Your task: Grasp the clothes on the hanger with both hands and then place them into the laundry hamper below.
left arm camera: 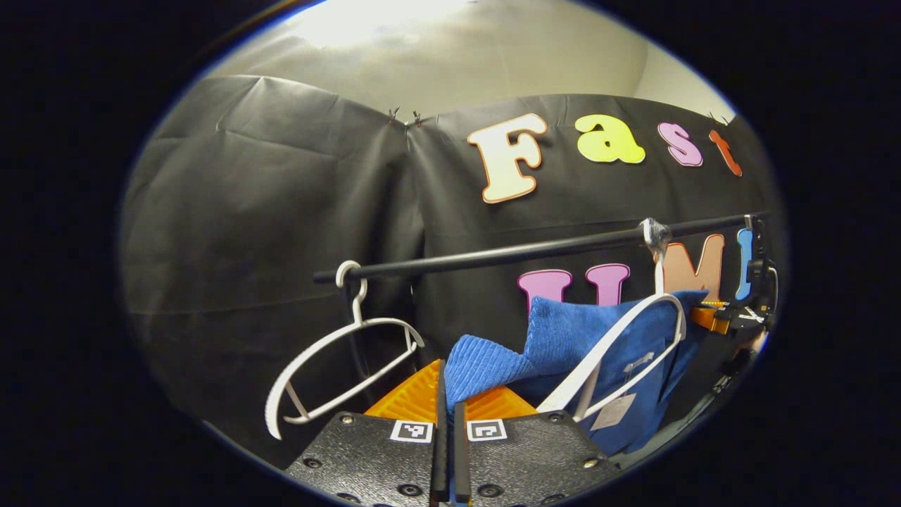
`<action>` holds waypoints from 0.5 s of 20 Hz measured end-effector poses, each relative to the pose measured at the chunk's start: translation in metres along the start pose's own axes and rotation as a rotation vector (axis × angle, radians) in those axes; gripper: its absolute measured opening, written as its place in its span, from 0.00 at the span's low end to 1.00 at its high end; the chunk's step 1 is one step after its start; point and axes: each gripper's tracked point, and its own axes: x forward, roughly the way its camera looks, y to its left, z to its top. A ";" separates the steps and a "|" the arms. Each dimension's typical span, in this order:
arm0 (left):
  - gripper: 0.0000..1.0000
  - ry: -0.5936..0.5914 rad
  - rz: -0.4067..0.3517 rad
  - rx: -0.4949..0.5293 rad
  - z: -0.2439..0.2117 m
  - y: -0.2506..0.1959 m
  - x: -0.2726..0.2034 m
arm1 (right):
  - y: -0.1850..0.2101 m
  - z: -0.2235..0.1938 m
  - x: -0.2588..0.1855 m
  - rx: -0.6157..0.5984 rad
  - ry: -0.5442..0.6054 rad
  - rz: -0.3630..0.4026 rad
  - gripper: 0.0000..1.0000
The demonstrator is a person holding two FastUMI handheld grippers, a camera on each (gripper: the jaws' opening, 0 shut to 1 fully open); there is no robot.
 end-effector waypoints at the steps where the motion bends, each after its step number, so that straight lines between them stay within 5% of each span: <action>1: 0.04 0.001 -0.003 -0.001 -0.004 0.004 -0.001 | 0.003 -0.005 -0.001 -0.029 0.004 0.004 0.07; 10: 0.04 0.043 0.025 -0.030 -0.041 0.018 -0.004 | 0.028 -0.042 -0.002 -0.100 0.053 0.023 0.07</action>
